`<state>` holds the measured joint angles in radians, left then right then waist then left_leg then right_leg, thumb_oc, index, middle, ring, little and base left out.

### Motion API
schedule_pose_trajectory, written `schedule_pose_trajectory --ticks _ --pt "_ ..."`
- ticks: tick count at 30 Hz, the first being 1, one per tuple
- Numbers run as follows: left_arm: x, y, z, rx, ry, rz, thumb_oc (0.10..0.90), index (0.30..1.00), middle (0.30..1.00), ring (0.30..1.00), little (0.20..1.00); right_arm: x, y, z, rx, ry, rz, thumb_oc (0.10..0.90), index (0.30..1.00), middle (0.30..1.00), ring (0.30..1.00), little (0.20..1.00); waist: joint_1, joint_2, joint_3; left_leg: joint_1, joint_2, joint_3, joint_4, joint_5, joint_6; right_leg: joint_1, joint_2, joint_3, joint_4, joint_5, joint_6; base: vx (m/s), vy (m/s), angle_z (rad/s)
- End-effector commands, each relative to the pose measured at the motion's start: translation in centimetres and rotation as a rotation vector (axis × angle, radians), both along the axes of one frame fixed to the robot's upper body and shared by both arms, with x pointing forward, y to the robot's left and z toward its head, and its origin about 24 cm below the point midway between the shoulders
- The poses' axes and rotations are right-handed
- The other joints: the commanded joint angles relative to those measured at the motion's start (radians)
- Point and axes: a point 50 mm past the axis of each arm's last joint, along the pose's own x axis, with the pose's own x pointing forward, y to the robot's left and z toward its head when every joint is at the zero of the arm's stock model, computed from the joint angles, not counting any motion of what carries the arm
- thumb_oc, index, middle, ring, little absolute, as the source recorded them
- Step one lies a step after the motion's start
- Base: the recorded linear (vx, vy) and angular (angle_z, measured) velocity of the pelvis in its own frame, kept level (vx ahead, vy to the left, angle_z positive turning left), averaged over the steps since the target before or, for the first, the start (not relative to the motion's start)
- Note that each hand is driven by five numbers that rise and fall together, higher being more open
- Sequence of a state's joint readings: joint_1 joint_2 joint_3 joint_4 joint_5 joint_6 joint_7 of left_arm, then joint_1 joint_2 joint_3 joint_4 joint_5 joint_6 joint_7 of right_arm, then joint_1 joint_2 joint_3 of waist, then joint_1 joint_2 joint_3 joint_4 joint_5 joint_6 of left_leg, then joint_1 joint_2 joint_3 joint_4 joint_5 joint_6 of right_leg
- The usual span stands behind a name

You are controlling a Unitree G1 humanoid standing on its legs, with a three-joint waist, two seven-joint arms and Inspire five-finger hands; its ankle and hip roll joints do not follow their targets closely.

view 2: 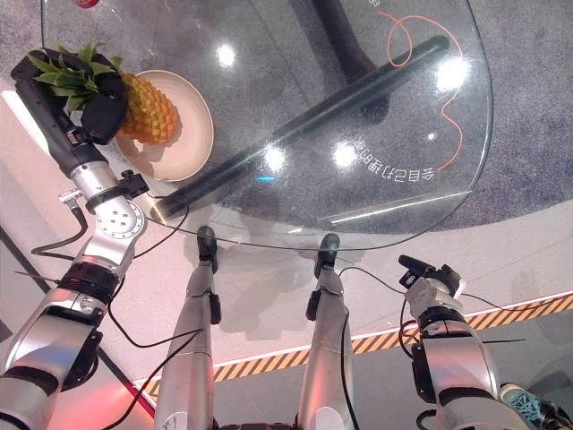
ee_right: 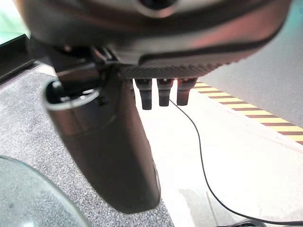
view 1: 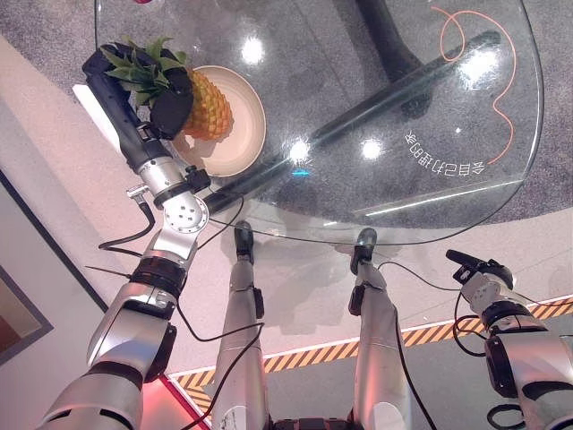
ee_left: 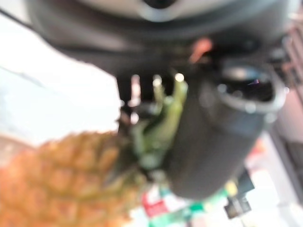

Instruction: Pick up the fruit to the plate

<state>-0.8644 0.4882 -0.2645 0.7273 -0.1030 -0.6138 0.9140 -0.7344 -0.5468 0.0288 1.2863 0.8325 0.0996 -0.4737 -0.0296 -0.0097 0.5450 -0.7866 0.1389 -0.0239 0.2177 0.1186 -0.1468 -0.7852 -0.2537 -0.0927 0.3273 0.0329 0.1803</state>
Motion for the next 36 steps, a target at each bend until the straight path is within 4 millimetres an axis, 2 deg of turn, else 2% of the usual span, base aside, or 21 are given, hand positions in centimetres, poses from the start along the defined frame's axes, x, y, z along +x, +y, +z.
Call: schedule_pose_trajectory --ticks 1,36 --pt "-1.1 0.4 4.7 0.052 -0.231 -0.032 0.100 0.300 0.300 0.300 0.200 -1.9 -1.5 -1.1 -0.032 0.066 -0.055 0.800 0.900 0.900 0.900 0.900 0.034 -0.034 -0.025 0.004 -0.020 0.007 0.056 -0.093 0.072 0.002 0.041 -0.035 -0.065 0.059 -0.052 0.00 0.000 0.00" --pt "-0.7 0.0 3.6 0.092 -0.175 -0.066 0.100 0.300 0.300 0.300 0.200 -1.3 -1.5 -0.4 -0.050 0.039 -0.049 0.800 0.900 0.900 0.900 0.900 0.038 -0.029 -0.025 -0.003 -0.026 0.006 0.062 -0.100 0.073 -0.005 0.037 -0.038 -0.067 0.062 -0.052 0.00 0.000 0.00"
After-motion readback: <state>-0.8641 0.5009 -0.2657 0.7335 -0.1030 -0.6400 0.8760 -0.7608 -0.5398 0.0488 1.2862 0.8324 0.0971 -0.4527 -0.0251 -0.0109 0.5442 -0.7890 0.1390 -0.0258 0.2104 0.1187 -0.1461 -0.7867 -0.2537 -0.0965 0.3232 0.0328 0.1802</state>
